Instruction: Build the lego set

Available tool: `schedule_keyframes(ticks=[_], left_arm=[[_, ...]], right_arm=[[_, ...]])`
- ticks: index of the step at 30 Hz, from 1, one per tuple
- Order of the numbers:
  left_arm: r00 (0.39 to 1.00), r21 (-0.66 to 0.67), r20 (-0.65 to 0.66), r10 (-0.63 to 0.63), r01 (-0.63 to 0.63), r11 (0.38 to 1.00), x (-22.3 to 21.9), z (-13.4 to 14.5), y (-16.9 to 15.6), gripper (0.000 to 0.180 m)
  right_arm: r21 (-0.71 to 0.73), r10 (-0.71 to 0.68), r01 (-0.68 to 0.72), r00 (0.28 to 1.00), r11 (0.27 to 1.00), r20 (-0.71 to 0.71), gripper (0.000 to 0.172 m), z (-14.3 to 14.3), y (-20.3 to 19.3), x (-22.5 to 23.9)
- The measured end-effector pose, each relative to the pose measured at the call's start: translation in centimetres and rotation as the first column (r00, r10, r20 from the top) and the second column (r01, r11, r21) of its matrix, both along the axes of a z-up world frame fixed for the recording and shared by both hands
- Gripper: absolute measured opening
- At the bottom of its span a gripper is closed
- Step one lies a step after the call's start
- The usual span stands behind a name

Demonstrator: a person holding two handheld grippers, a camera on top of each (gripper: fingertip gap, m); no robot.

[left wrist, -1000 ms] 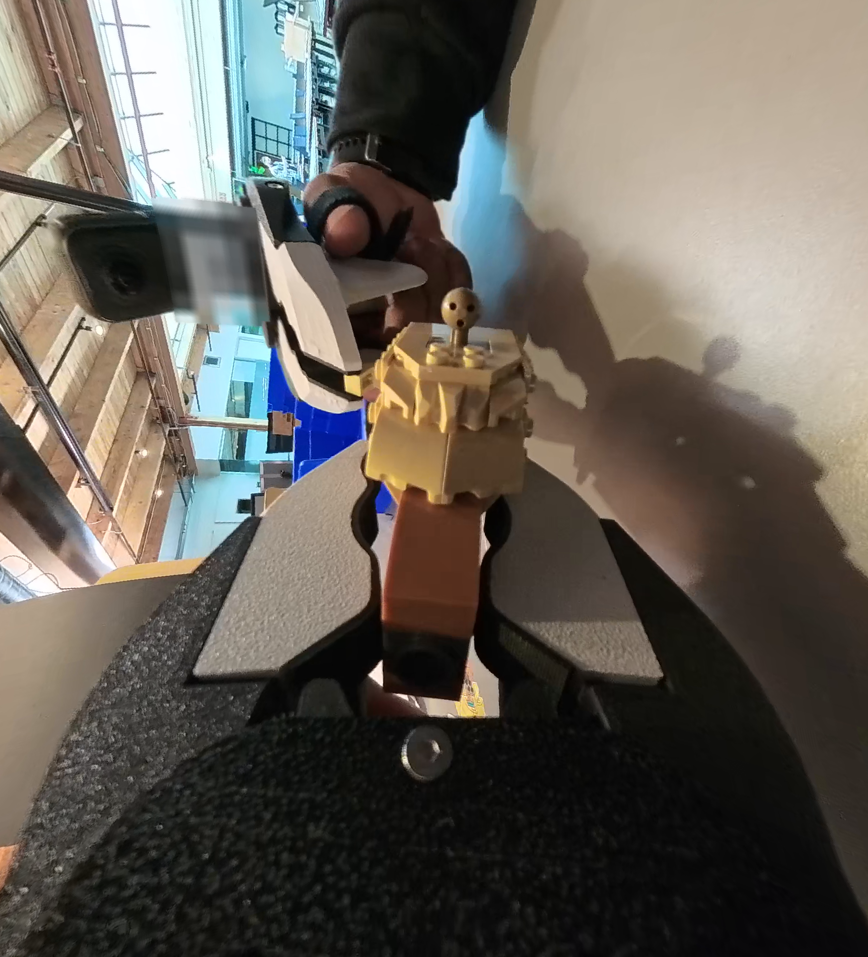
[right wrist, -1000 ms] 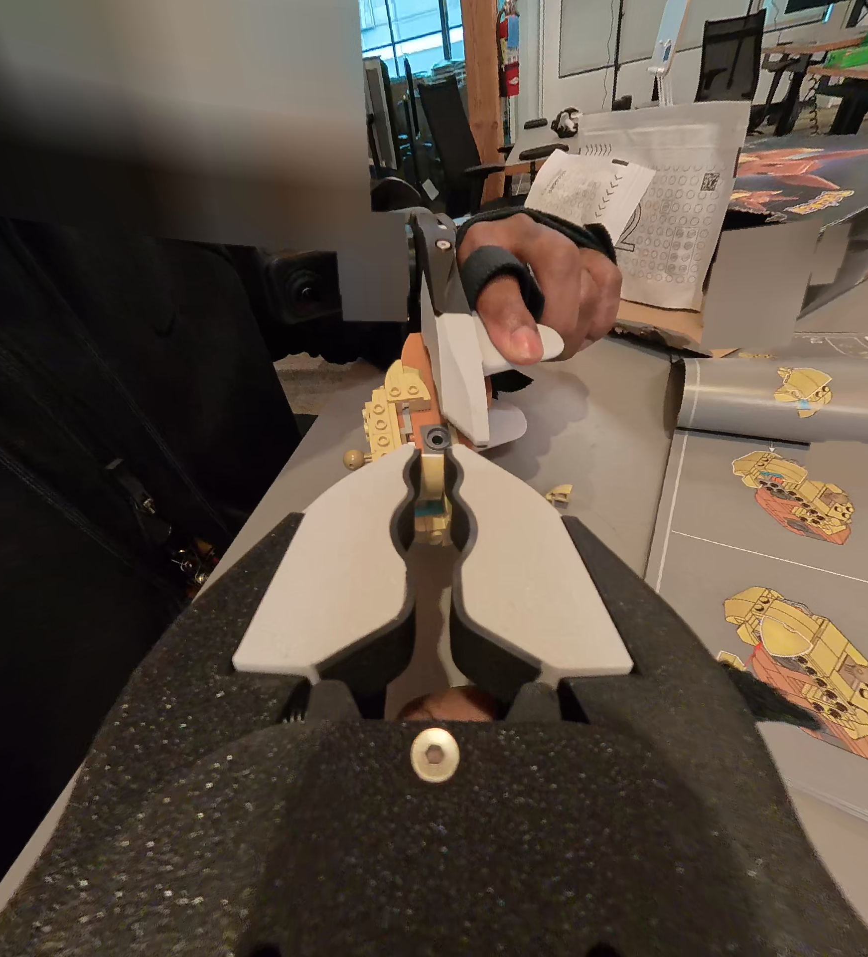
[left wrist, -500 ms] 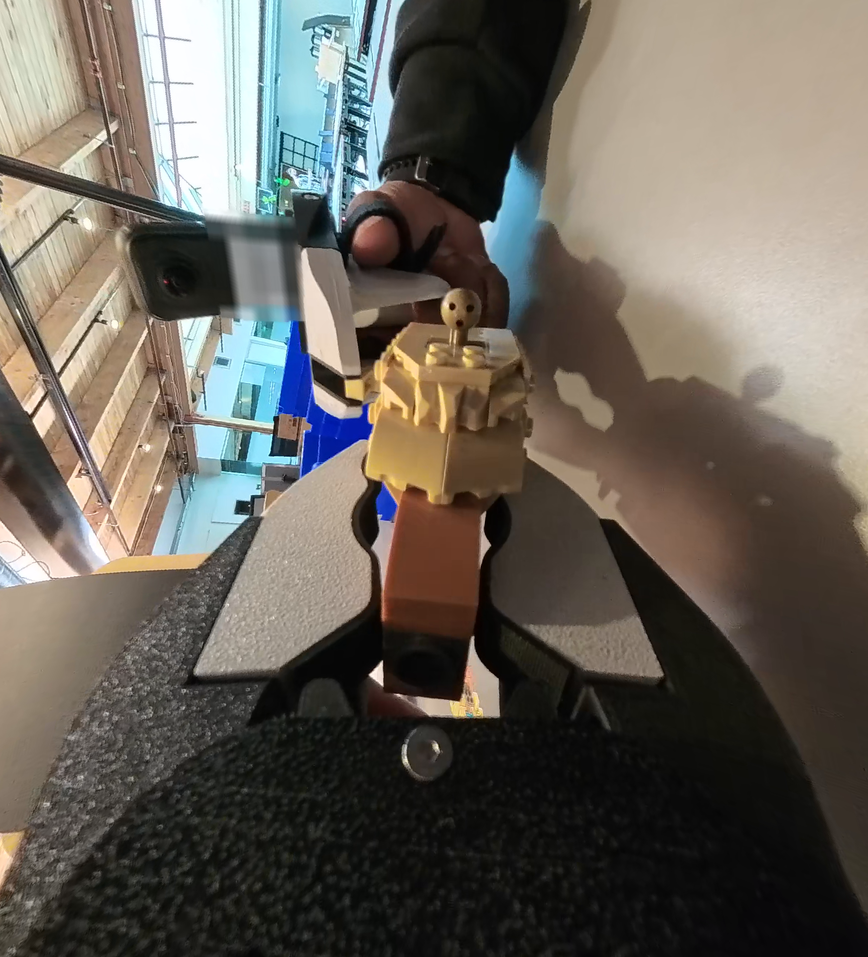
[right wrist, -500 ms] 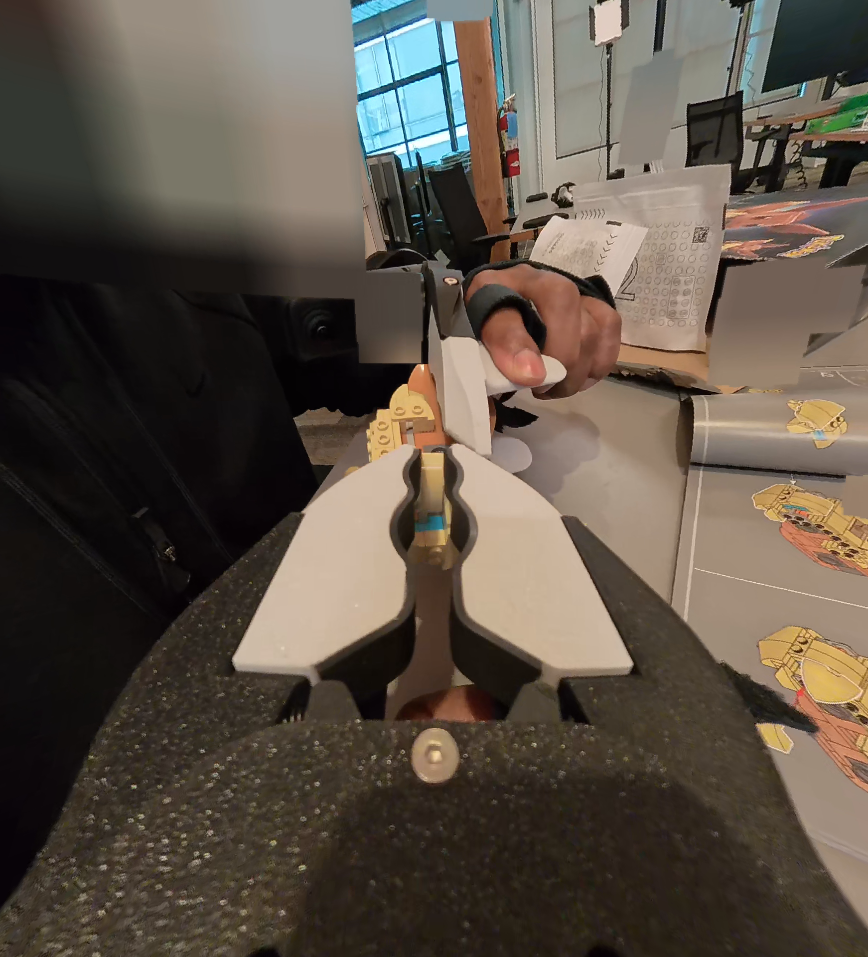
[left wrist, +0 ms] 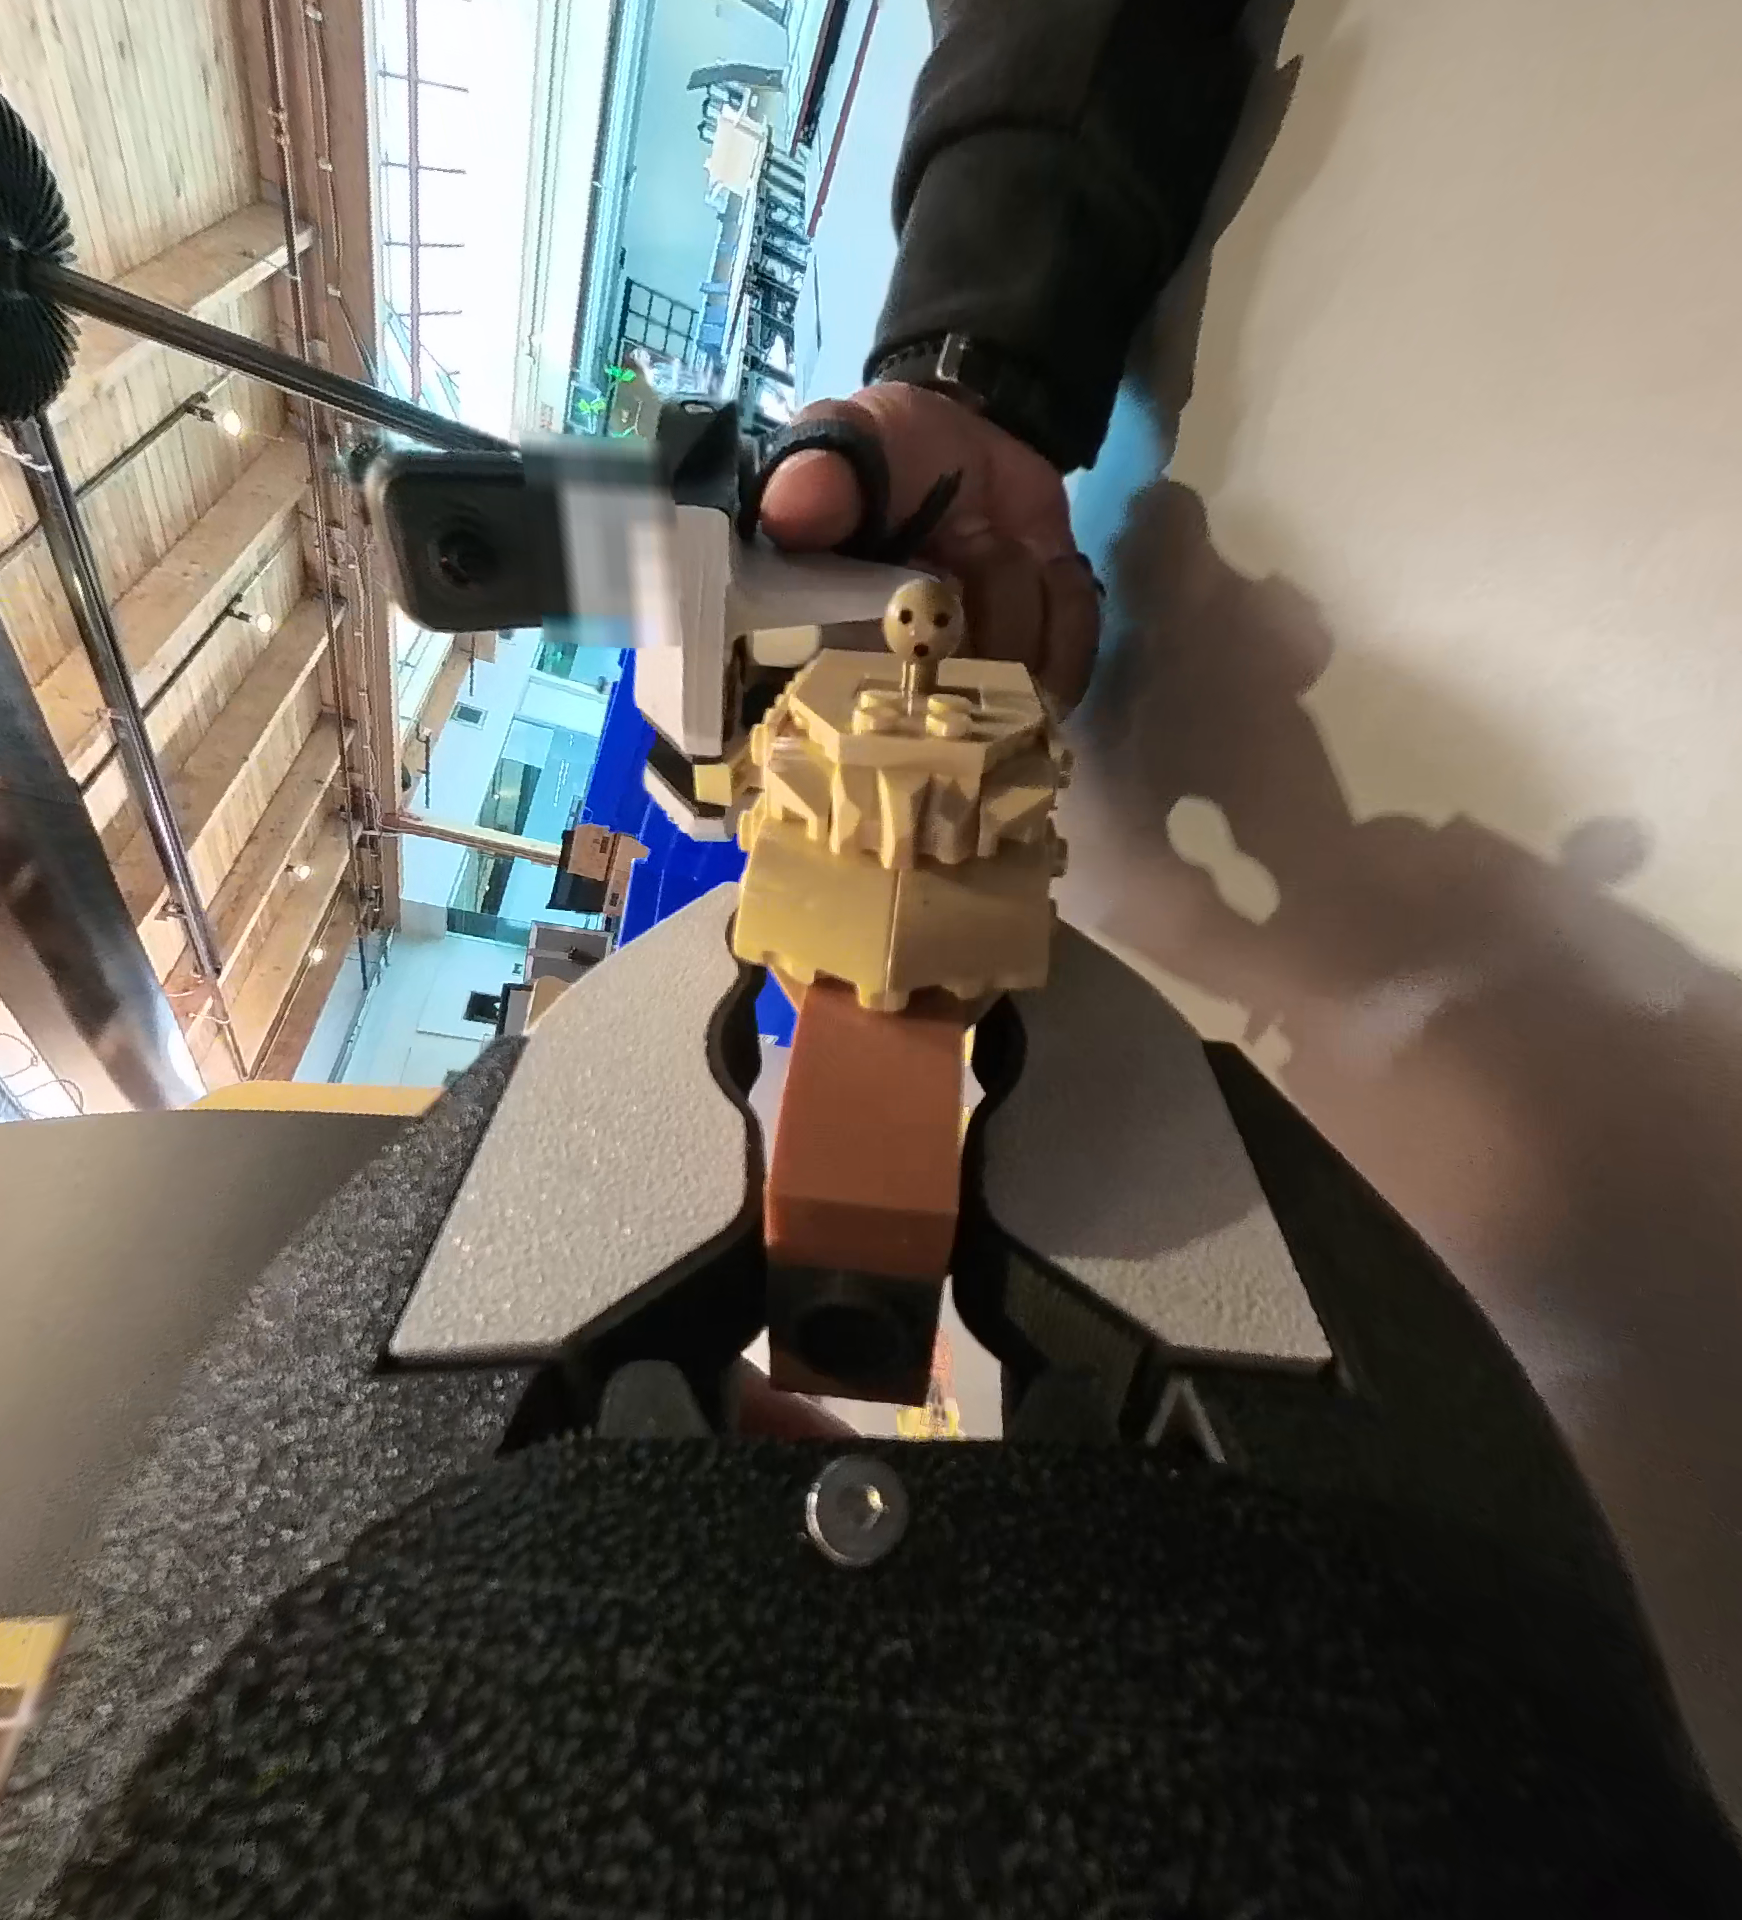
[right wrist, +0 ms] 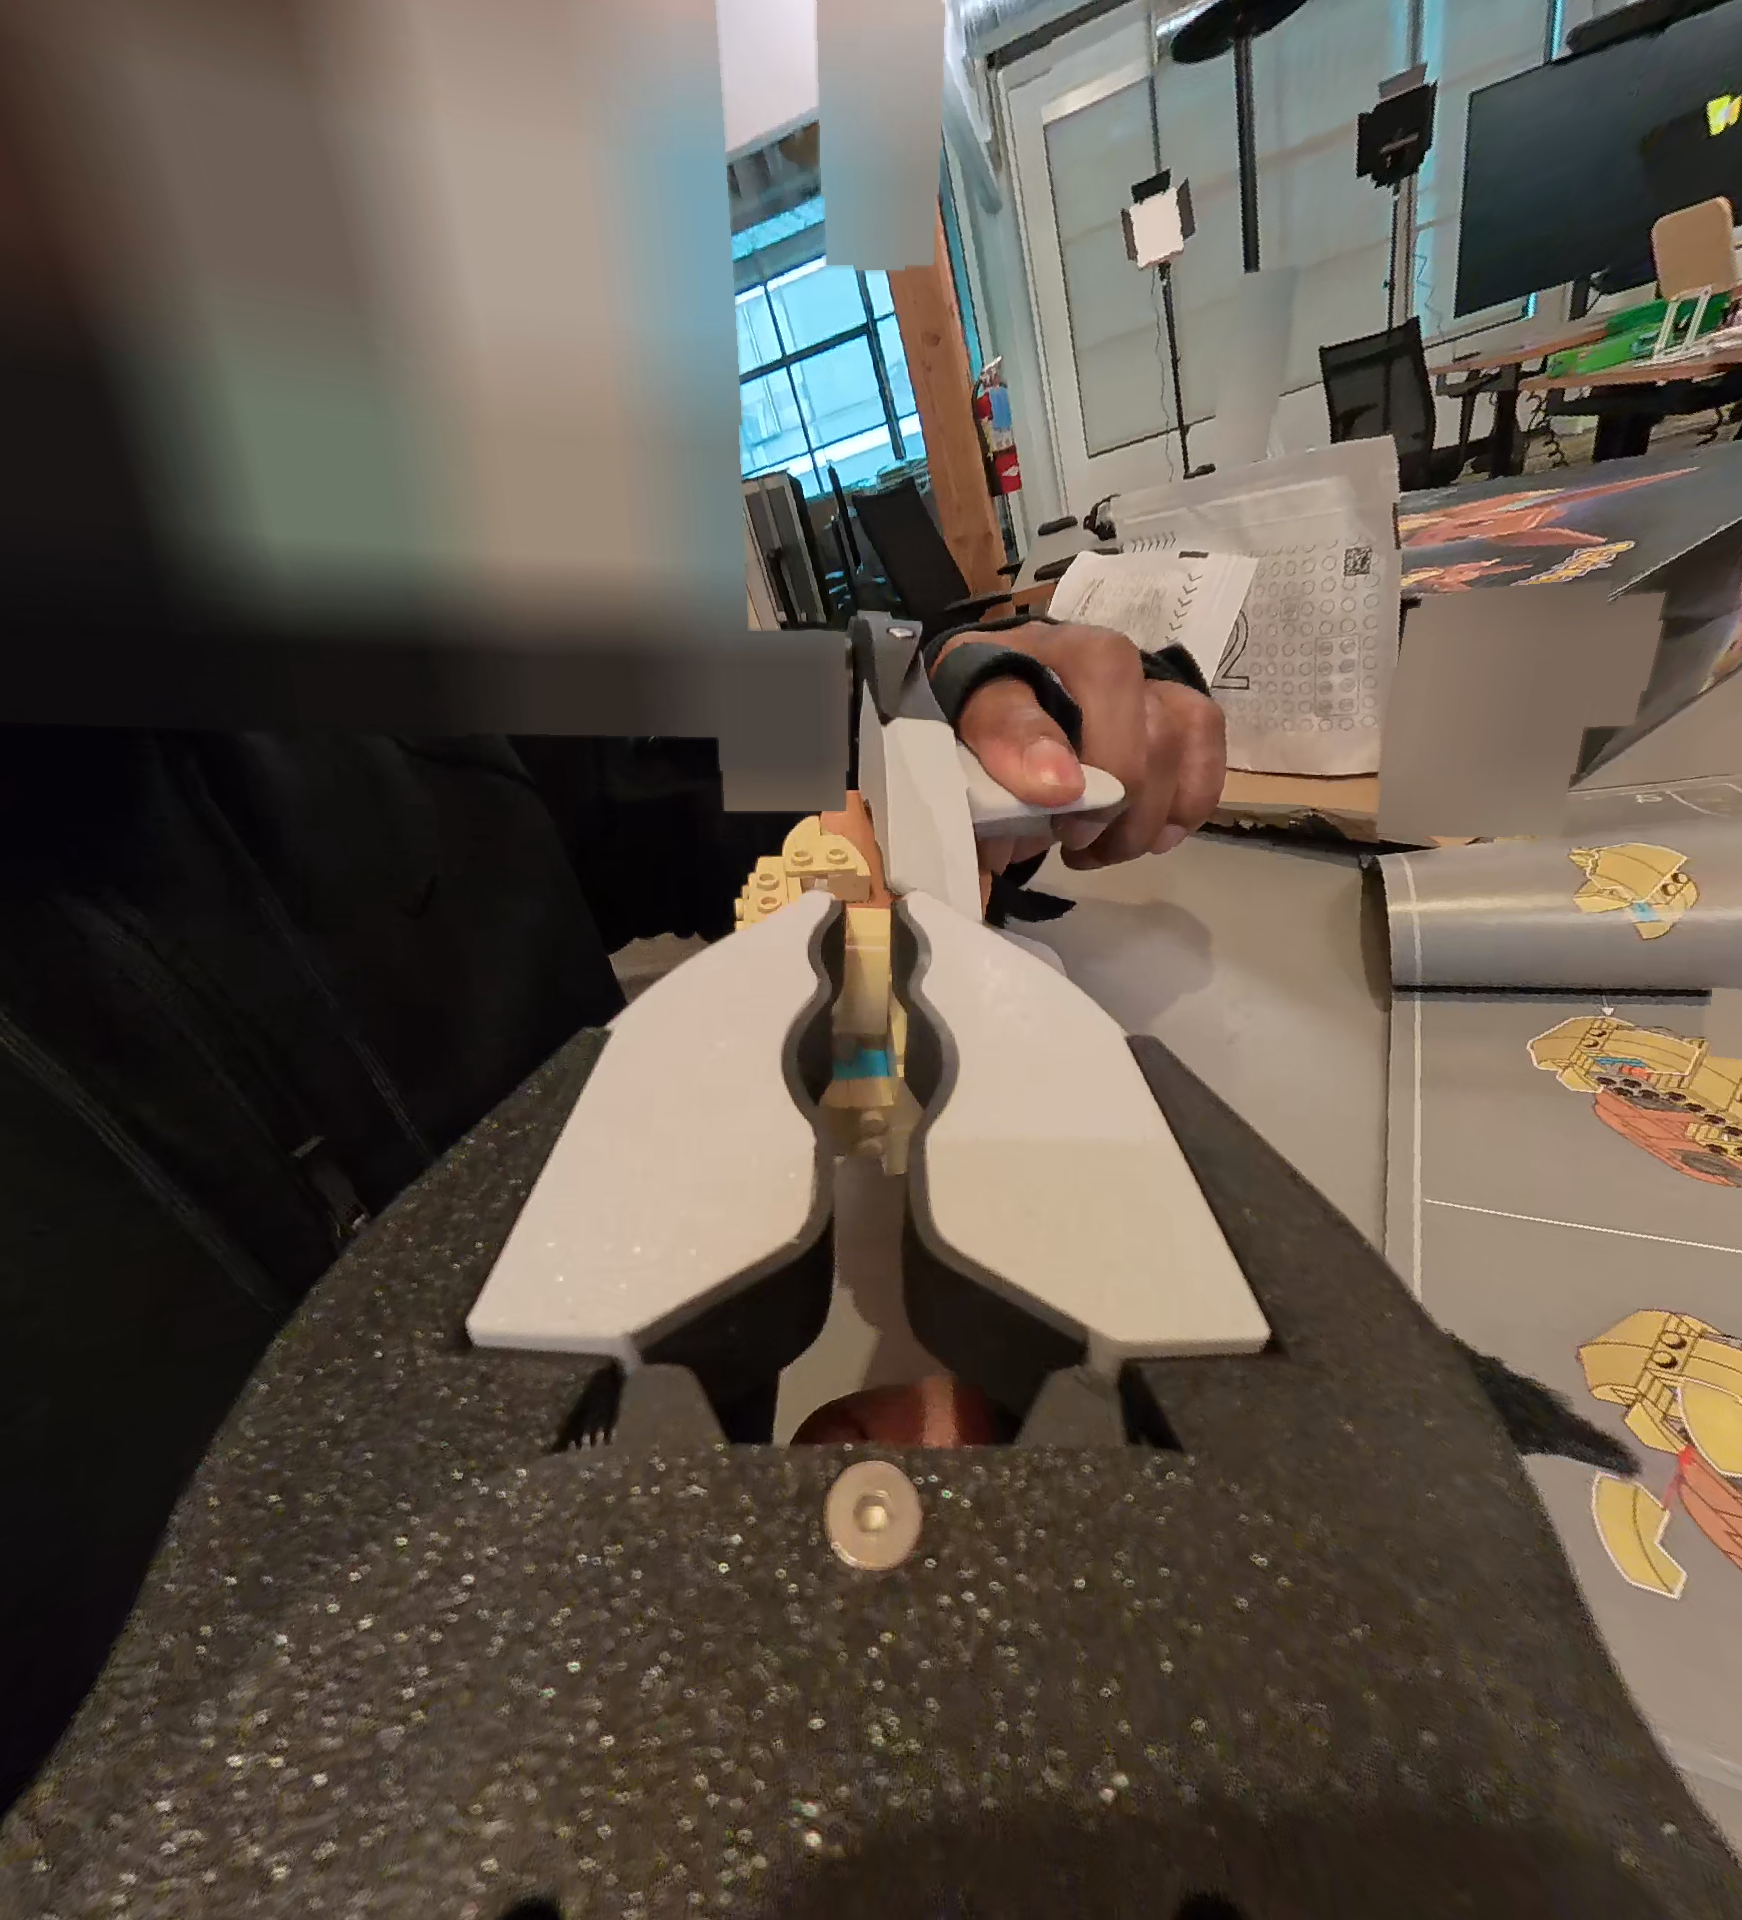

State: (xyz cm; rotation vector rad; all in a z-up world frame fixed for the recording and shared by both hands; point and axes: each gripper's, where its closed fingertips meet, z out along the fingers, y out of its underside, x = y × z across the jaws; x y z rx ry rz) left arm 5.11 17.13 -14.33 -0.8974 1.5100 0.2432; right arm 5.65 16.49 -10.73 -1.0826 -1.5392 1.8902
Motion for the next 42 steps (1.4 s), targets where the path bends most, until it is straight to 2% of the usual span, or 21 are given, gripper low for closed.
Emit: schedule_keyframes(ticks=[7,17,25,42], left_arm=[[0.998,-0.032,0.058,-0.002,0.004,0.999,-0.3,0.5,0.1,0.037],[0.992,-0.060,0.125,0.010,-0.003,0.998,-0.8,1.0,0.5,0.037],[0.987,-0.084,0.159,0.012,0.001,0.996,-1.1,1.1,0.7,0.037],[0.986,-0.093,0.168,0.008,0.007,0.996,-1.1,1.2,0.6,0.037]], right_arm=[[-0.061,-0.035,0.035,0.999,0.998,-0.003,0.008,0.5,0.2,-0.6],[-0.225,-0.083,0.080,0.997,0.971,-0.005,0.008,1.0,1.1,-1.4],[-0.276,-0.110,0.104,0.994,0.956,-0.004,0.008,1.2,1.2,-1.9],[-0.247,-0.141,0.131,0.990,0.960,-0.026,0.008,1.2,0.9,-2.2]])
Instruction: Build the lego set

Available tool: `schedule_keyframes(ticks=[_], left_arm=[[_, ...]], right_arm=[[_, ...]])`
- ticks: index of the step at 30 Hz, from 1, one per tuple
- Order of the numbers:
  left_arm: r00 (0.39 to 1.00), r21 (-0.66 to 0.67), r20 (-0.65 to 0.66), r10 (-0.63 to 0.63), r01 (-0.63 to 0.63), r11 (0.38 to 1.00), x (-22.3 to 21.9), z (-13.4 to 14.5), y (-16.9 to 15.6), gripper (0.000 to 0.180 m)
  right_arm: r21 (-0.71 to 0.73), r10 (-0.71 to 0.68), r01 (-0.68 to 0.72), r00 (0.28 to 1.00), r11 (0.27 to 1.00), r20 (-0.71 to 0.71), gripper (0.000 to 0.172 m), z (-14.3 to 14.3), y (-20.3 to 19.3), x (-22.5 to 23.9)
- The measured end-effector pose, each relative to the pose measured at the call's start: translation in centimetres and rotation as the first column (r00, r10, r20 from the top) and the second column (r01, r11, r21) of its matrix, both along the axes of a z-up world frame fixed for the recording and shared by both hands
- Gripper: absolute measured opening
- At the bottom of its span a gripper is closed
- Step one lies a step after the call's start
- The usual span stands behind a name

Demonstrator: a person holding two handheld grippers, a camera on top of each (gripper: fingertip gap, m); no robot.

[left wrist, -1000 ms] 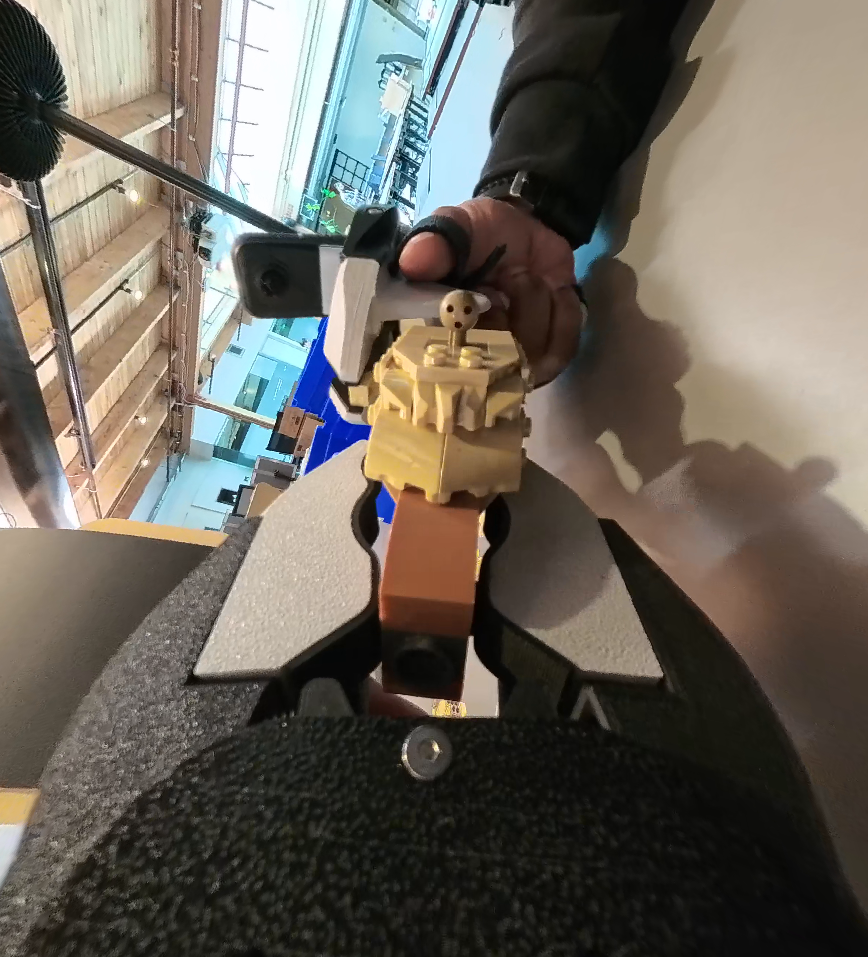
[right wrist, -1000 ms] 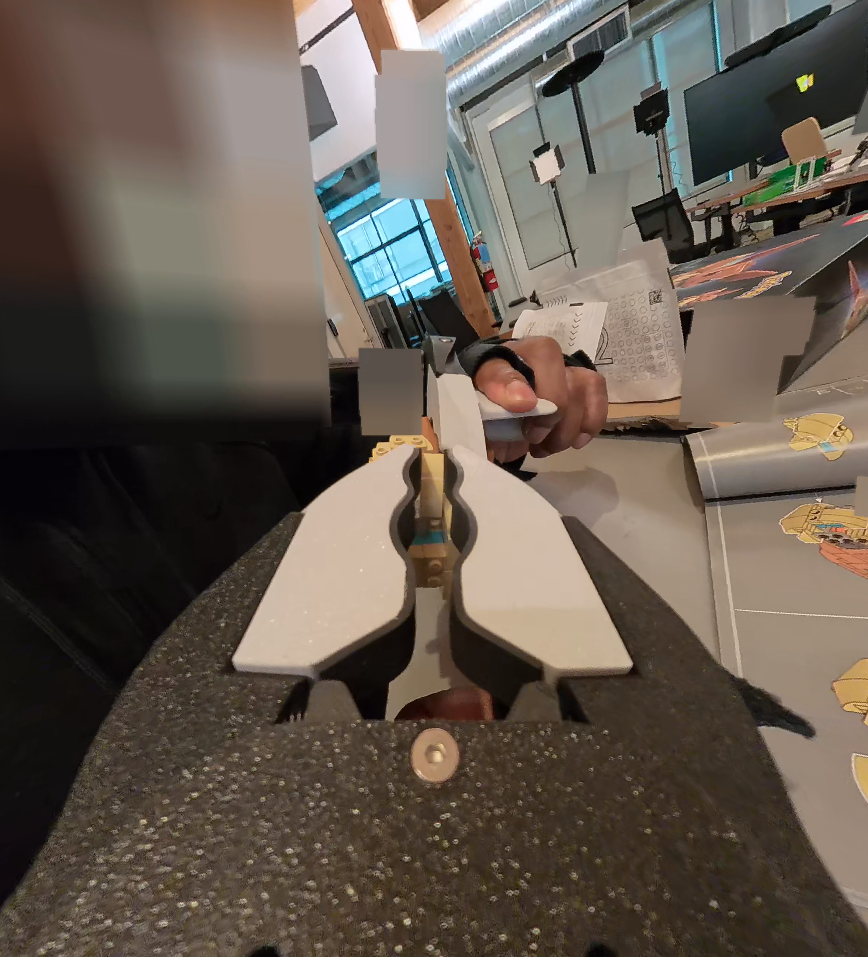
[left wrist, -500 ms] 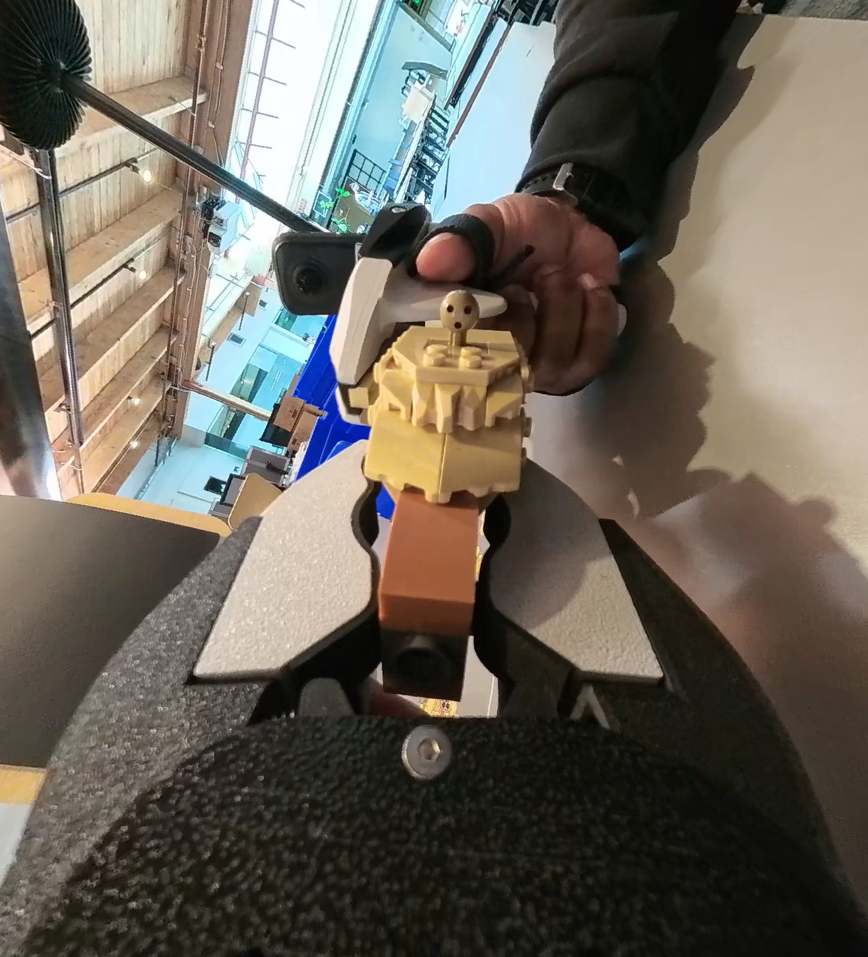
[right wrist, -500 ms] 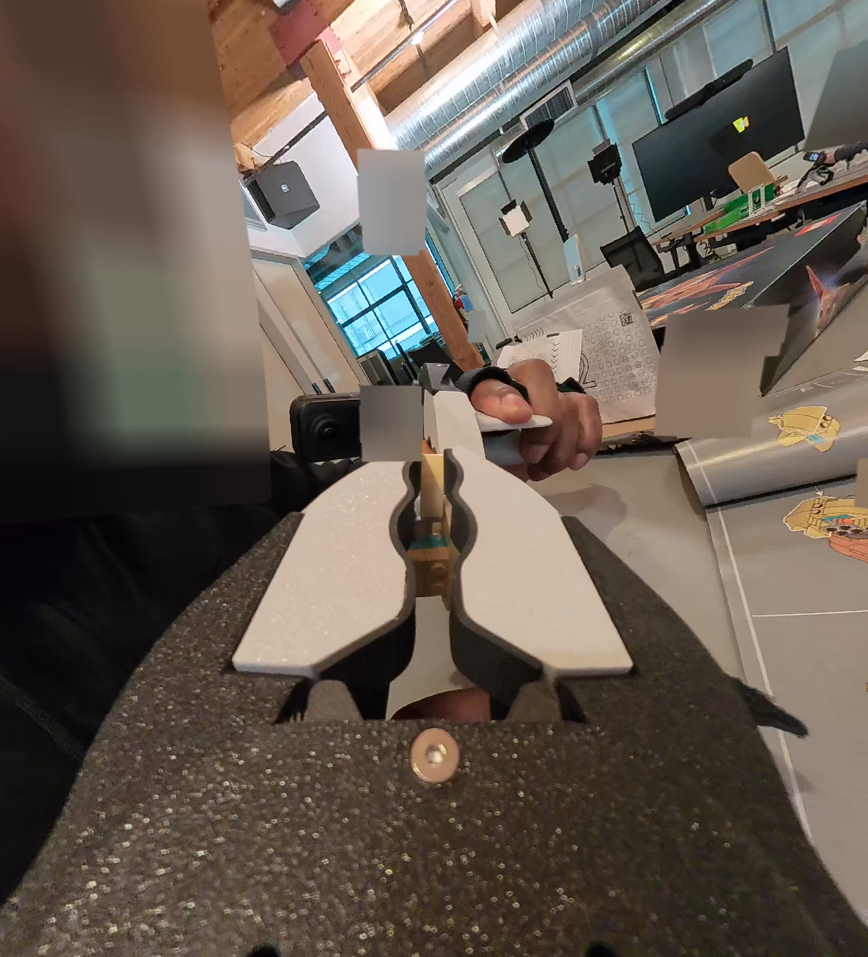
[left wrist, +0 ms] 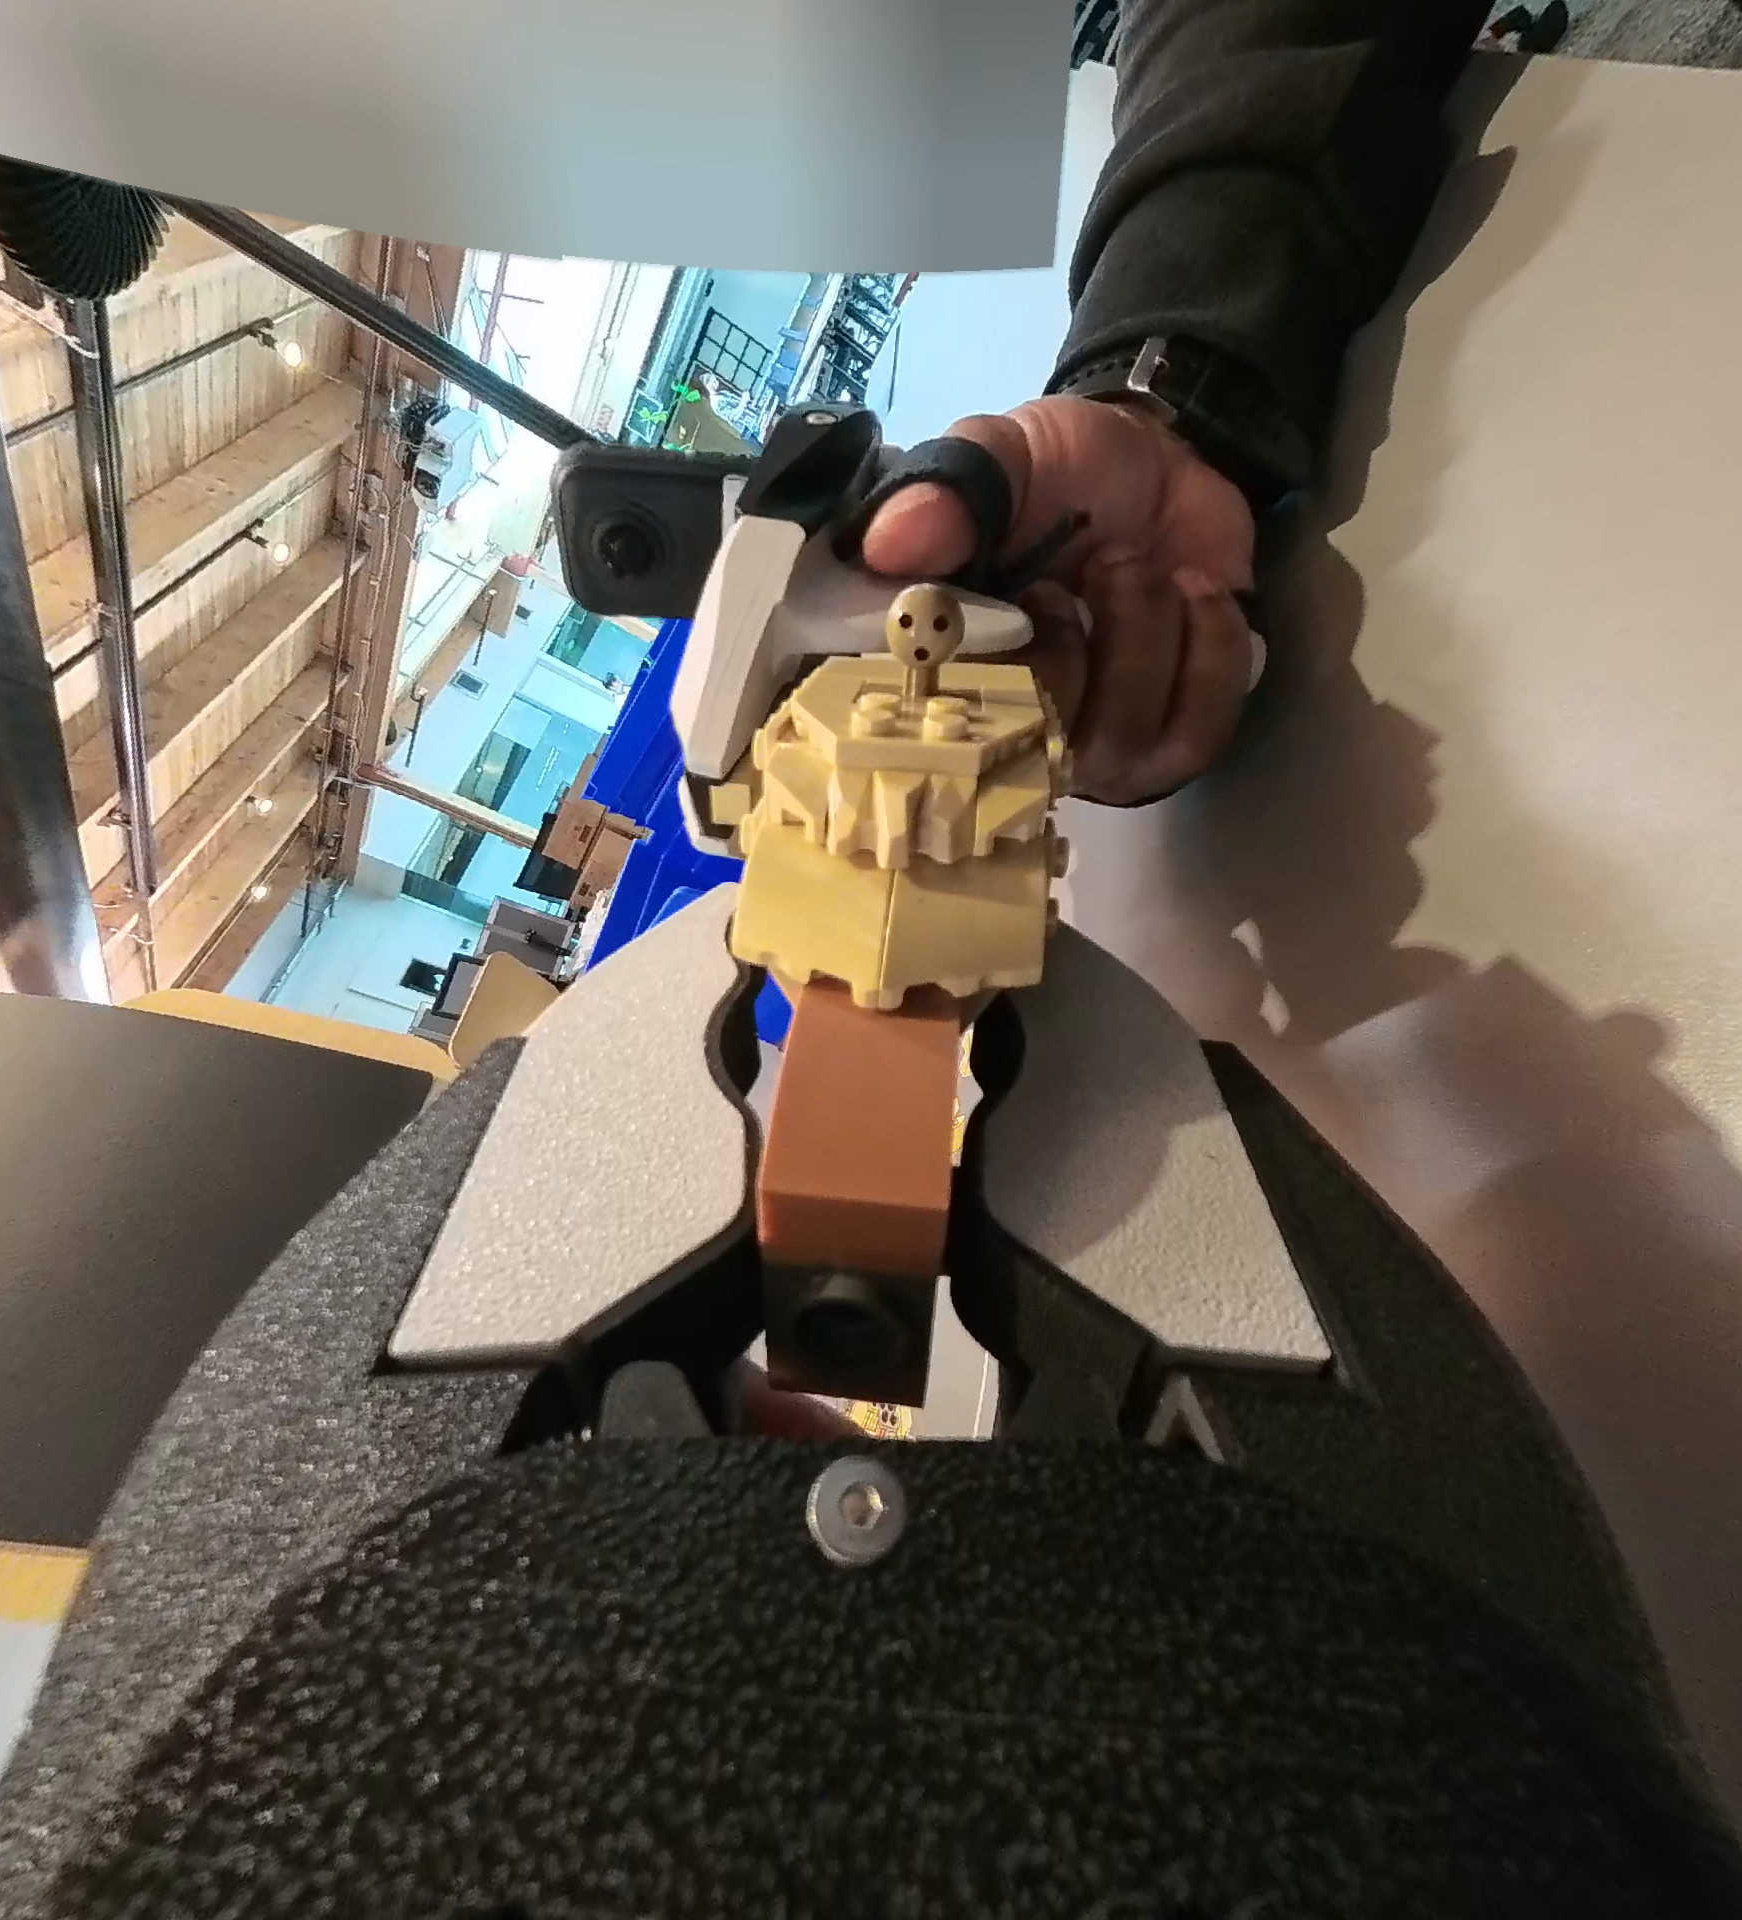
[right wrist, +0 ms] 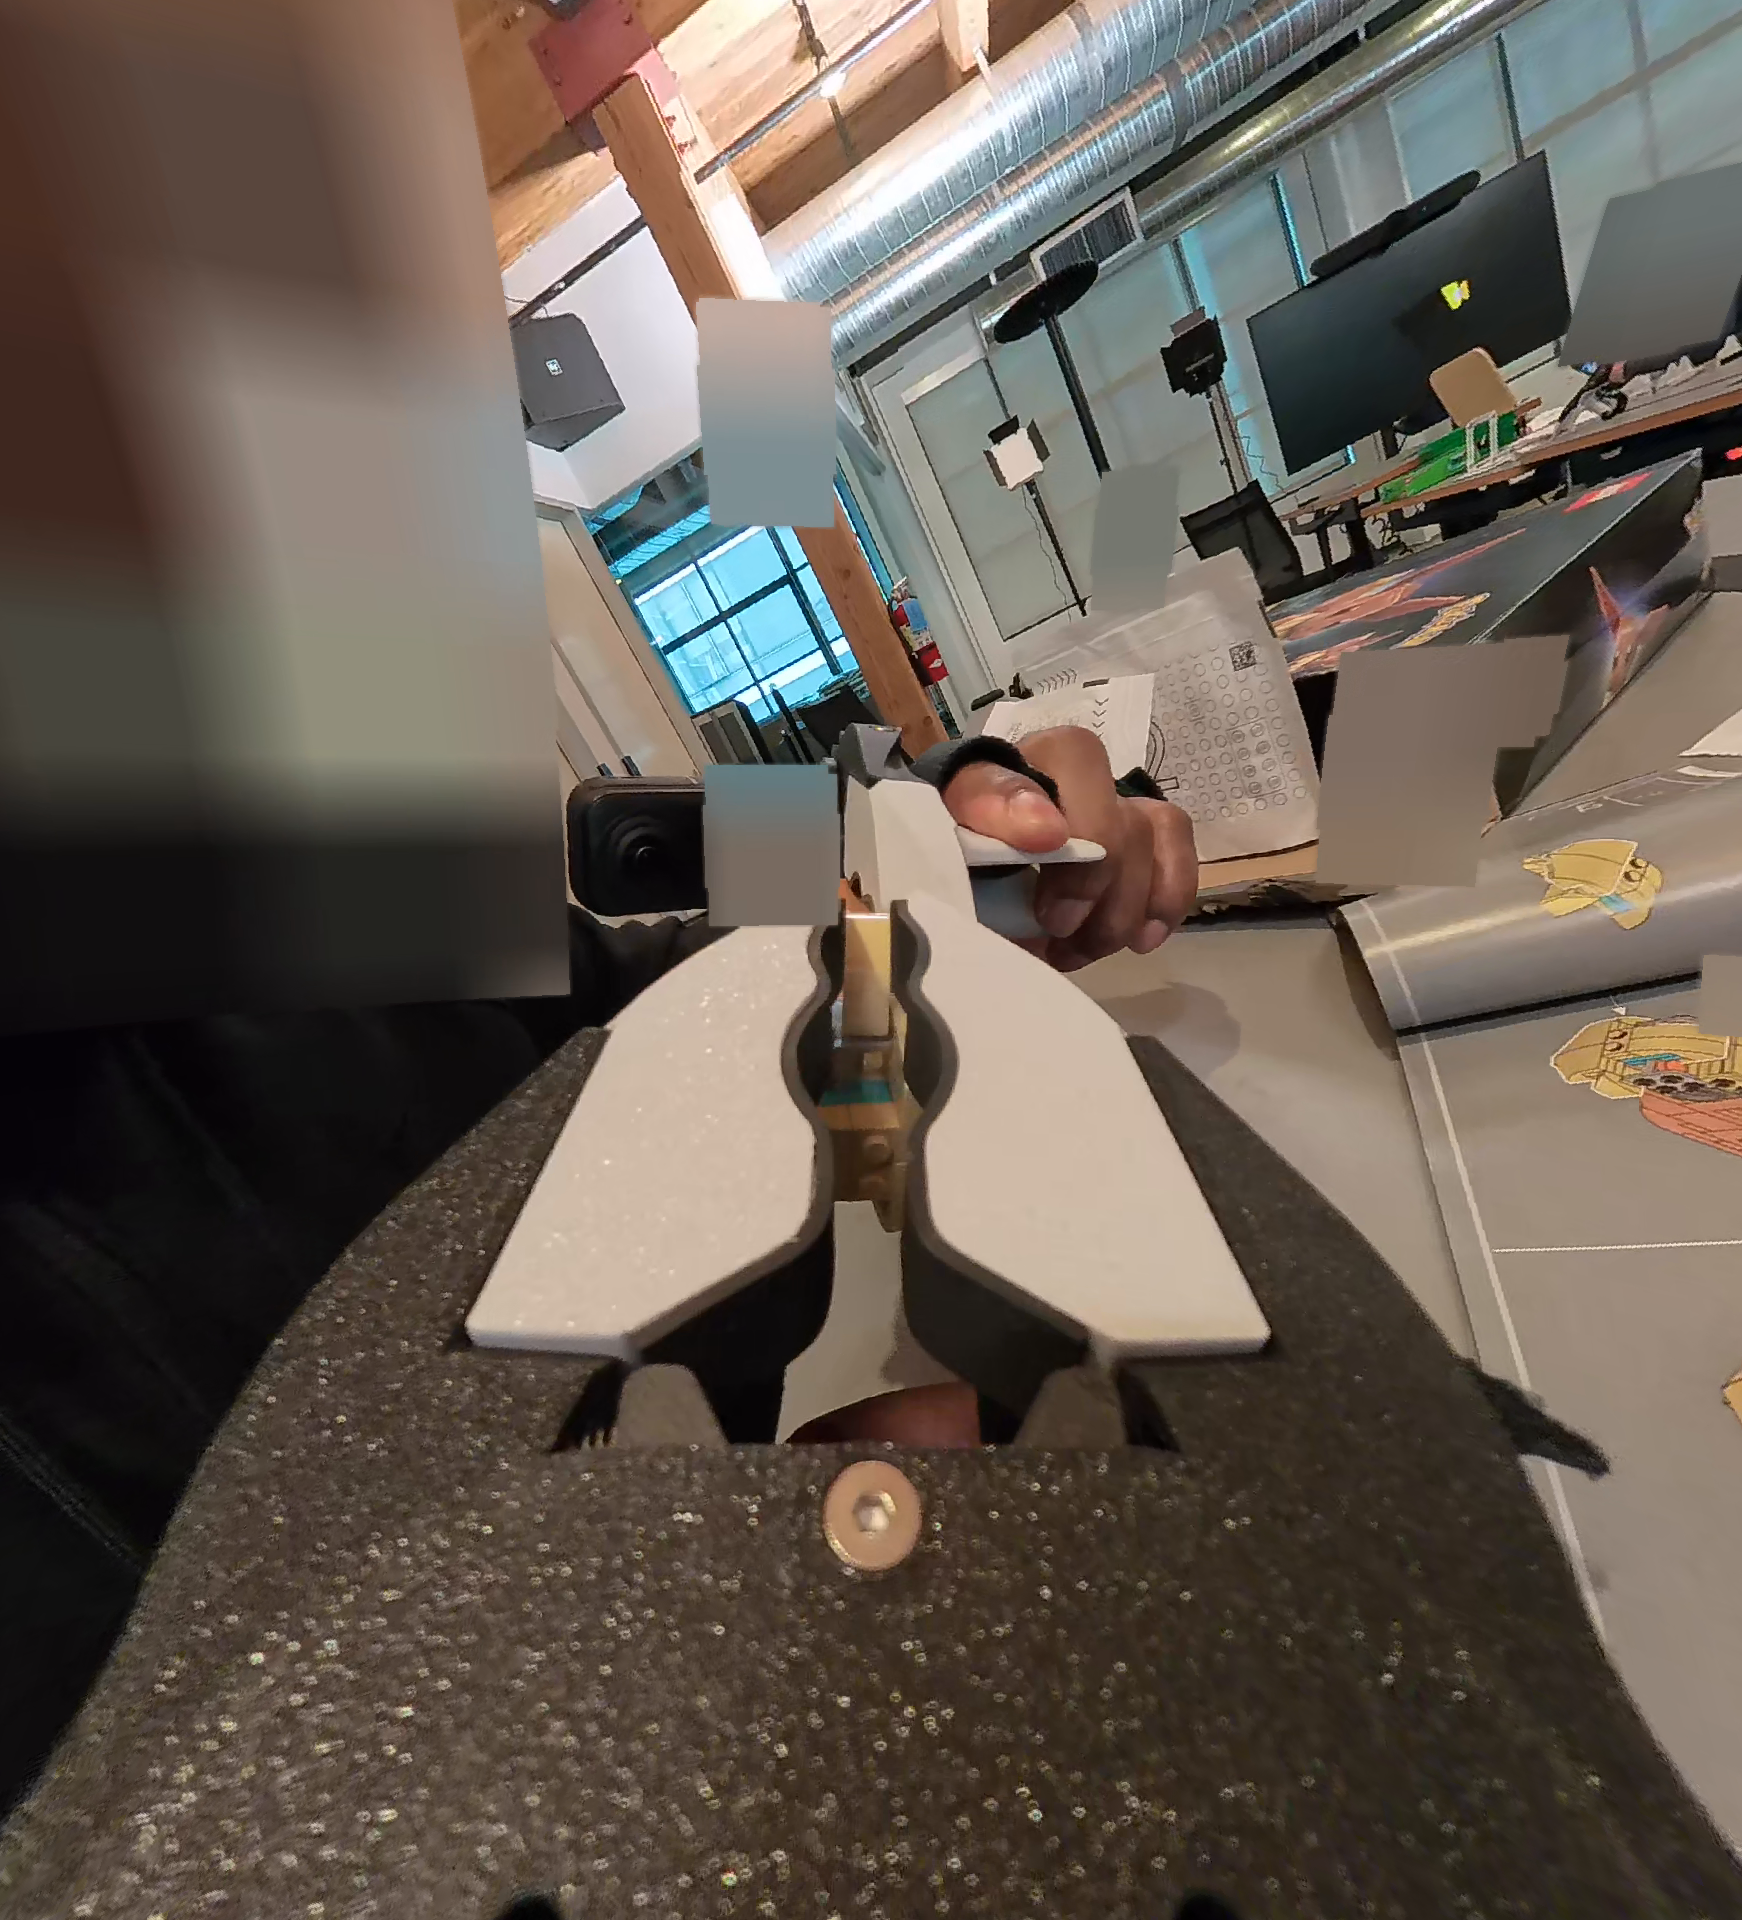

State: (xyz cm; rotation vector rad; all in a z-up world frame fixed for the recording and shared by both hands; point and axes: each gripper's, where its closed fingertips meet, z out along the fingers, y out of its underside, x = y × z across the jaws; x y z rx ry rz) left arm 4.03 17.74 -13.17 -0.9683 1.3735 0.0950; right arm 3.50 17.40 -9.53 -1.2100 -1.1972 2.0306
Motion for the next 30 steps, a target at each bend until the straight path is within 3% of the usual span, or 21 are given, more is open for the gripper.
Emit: schedule_keyframes(ticks=[20,30], left_arm=[[1.000,0.009,0.018,0.010,-0.010,1.000,0.14,0.23,0.08,0.037],[1.000,0.018,0.019,0.017,-0.017,1.000,0.19,0.32,0.13,0.038]], right_arm=[[-0.002,-0.017,0.017,1.000,1.000,-0.015,0.008,0.02,-0.01,0.12],[0.071,-0.067,0.070,0.997,0.995,-0.038,0.008,0.02,-0.11,0.16]])
